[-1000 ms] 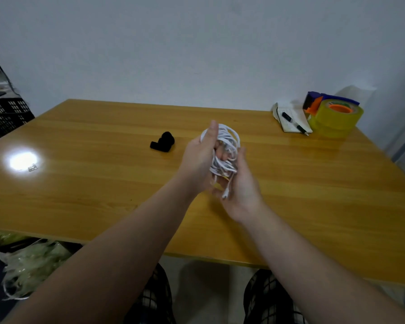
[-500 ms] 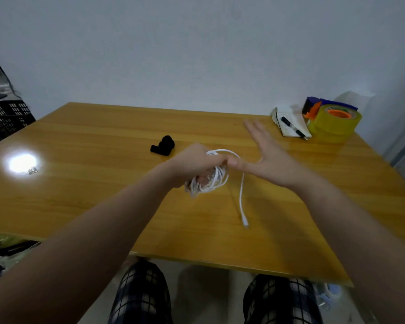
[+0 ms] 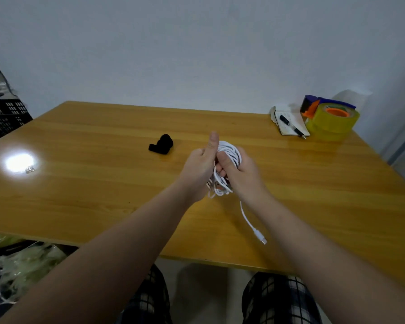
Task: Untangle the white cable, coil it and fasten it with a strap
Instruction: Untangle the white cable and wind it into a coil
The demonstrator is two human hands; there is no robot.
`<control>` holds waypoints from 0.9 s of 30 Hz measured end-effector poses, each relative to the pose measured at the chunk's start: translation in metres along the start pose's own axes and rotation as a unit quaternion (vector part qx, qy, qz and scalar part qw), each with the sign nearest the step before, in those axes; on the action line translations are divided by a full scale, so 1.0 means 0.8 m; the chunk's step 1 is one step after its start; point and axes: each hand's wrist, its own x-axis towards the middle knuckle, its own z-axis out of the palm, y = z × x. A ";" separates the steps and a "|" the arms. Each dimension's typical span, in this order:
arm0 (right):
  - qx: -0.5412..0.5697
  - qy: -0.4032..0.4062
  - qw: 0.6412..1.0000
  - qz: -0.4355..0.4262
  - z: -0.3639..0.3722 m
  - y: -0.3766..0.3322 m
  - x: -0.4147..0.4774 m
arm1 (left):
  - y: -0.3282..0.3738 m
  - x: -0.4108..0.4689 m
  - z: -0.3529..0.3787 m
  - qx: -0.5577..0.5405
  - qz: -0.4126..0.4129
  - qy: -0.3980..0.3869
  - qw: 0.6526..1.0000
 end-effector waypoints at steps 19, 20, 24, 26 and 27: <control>0.094 0.306 0.930 0.179 -0.014 0.008 0.053 | -0.053 -0.021 -0.015 0.323 0.165 -0.078 0.929; 0.093 0.309 0.930 0.176 -0.013 0.007 0.055 | -0.053 -0.023 -0.013 0.342 0.189 -0.067 0.918; 0.078 0.307 0.931 0.180 -0.010 0.010 0.060 | -0.055 -0.022 -0.016 0.470 0.314 -0.025 0.825; 0.070 0.299 0.935 0.176 -0.007 0.014 0.061 | -0.058 -0.018 -0.016 0.472 0.345 -0.032 0.811; 0.062 0.294 0.938 0.172 -0.006 0.015 0.061 | -0.059 -0.015 -0.016 0.466 0.356 -0.034 0.809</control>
